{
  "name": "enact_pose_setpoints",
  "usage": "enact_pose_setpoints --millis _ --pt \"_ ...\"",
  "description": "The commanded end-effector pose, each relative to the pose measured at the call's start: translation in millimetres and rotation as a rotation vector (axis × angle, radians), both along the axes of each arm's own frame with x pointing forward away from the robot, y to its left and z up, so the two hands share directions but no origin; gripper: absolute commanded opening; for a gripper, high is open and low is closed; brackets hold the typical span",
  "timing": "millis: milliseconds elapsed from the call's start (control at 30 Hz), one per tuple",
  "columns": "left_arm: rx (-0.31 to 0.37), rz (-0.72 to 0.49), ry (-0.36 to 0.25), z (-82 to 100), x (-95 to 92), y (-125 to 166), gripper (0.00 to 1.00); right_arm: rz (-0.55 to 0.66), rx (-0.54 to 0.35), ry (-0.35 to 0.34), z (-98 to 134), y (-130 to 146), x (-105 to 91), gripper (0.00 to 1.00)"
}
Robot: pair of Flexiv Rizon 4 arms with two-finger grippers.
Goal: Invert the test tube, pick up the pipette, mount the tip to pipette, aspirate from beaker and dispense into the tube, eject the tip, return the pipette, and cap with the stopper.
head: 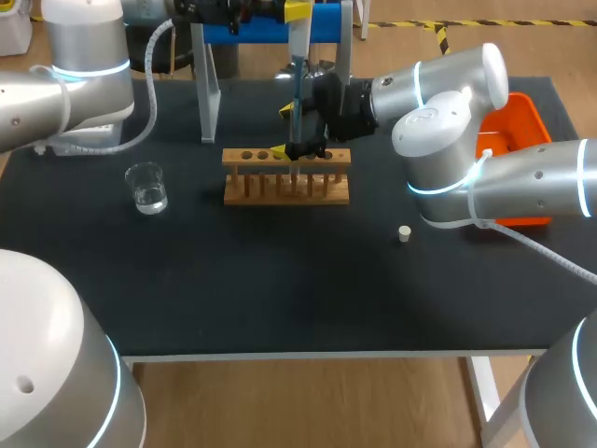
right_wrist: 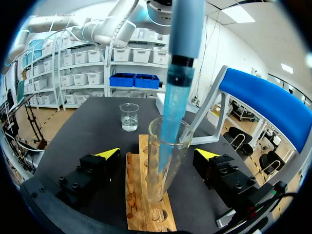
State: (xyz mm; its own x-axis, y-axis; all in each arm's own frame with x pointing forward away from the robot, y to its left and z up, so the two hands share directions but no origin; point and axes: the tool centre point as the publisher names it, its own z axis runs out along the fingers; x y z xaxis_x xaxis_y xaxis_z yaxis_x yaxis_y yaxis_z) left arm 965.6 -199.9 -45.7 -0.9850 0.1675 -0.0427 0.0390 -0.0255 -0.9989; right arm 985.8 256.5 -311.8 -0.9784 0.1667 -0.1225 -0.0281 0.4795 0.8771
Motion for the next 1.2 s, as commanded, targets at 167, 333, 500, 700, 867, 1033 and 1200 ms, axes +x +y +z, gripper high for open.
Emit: enact_pose_setpoints --millis 167,333,500,700,867,1033,1200 --pt "0.014 0.005 0.002 6.6 -2.1 -3 0.0 0.0 -0.003 0.001 1 0 -0.1 1.0" --pt "0.02 0.007 0.006 10.0 -2.6 -5 0.0 0.0 -0.003 0.001 1 0 -0.1 1.0" --pt "0.022 0.011 0.005 14.2 -3.6 -6 0.0 0.0 -0.003 0.001 1 0 -0.1 1.0" --pt "0.029 0.013 0.0 19.0 -5.2 -9 0.0 0.0 -0.003 0.001 1 0 -0.1 1.0" --pt "0.034 0.017 -0.006 23.3 -6.8 -10 0.0 0.0 -0.003 0.001 1 0 -0.1 1.0" --pt "0.036 0.019 -0.013 28.1 -8.7 -11 0.0 0.0 -0.003 0.001 1 0 -0.1 1.0" --pt "0.037 0.024 -0.017 31.7 -11.3 -12 0.0 0.0 -0.003 0.001 1 0 -0.1 1.0"
